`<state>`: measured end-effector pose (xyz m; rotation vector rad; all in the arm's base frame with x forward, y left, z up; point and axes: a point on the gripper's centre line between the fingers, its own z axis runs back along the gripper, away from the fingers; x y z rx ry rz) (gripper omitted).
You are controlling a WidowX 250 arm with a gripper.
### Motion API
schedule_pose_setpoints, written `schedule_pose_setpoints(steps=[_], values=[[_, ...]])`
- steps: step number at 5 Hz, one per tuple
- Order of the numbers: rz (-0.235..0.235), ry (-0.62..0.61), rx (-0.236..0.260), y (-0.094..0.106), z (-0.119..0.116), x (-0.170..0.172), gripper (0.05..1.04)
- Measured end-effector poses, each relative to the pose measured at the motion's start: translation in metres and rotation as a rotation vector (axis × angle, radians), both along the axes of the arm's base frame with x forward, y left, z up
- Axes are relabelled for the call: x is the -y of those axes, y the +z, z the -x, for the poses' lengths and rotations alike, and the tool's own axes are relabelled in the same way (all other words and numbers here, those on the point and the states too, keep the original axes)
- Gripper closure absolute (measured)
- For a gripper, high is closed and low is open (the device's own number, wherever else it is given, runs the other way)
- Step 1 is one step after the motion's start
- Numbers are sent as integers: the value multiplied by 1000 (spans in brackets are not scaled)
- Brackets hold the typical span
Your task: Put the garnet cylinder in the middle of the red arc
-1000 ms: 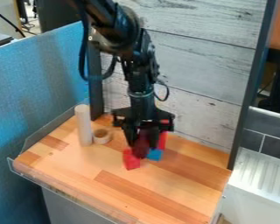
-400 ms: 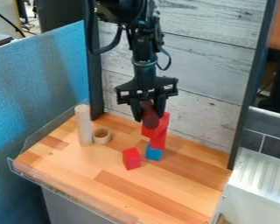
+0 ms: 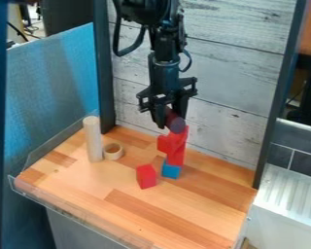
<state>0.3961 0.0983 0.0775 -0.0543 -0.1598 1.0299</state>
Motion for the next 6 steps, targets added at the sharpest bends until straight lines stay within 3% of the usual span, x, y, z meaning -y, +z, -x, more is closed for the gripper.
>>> schedule_pose_setpoints(steps=[3, 4, 6], values=[[8, 162, 12, -14, -21, -1, 560], [13, 230, 58, -13, -28, -3, 560], [22, 328, 99, -24, -37, 0, 560]])
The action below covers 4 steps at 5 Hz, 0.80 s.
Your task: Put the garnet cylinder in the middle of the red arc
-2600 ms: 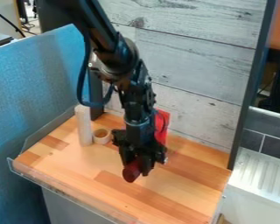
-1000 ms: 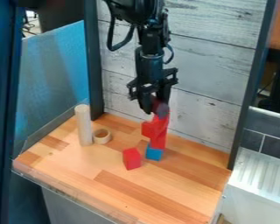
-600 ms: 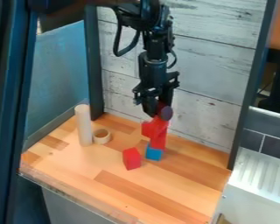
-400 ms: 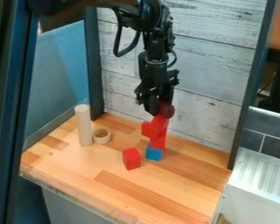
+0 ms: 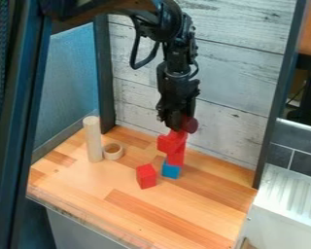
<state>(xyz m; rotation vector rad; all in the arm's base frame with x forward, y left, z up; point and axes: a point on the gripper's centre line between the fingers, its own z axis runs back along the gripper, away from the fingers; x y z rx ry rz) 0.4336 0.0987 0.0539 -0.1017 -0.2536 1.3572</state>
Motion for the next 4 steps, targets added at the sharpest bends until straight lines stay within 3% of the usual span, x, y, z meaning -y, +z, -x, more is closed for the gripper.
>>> schedule_pose_setpoints(steps=[3, 4], values=[[-21, 89, 24, -5, -4, -7, 560], [-23, 112, 2, -6, 0, -8, 491]])
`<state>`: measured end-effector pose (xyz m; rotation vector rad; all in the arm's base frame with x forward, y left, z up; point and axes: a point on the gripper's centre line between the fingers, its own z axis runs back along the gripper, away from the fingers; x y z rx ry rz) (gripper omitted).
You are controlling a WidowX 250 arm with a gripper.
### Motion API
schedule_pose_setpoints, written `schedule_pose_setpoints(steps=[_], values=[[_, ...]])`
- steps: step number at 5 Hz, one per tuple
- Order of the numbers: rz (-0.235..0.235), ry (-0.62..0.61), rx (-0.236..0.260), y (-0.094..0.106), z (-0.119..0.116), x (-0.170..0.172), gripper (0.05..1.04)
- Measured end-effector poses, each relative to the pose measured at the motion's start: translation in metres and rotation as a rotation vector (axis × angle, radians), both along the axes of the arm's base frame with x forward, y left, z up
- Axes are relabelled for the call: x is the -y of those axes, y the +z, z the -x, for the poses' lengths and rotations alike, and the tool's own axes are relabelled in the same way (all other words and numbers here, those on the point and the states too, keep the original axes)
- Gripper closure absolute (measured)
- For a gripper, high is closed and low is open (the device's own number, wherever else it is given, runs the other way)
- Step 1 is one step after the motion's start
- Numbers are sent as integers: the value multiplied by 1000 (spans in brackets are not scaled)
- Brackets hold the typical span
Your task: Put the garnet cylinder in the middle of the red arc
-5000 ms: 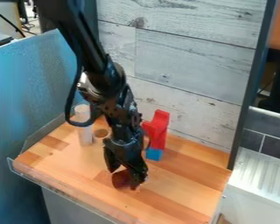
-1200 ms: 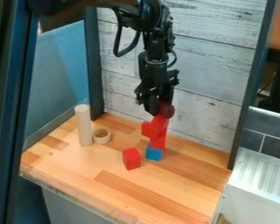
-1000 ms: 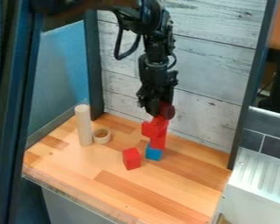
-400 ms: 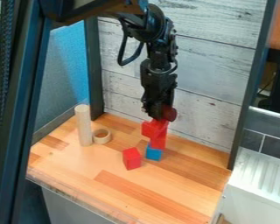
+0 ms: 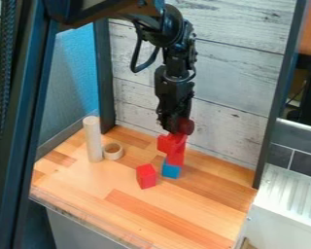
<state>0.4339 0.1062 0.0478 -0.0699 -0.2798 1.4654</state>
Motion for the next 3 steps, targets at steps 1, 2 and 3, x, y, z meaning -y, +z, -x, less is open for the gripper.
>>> schedule_pose_setpoints(steps=[1, 2, 3], values=[[2, -1, -13, 0, 2, 2, 208], [5, -16, -20, -1, 3, 4, 72], [10, -24, -31, -2, 6, 5, 76]])
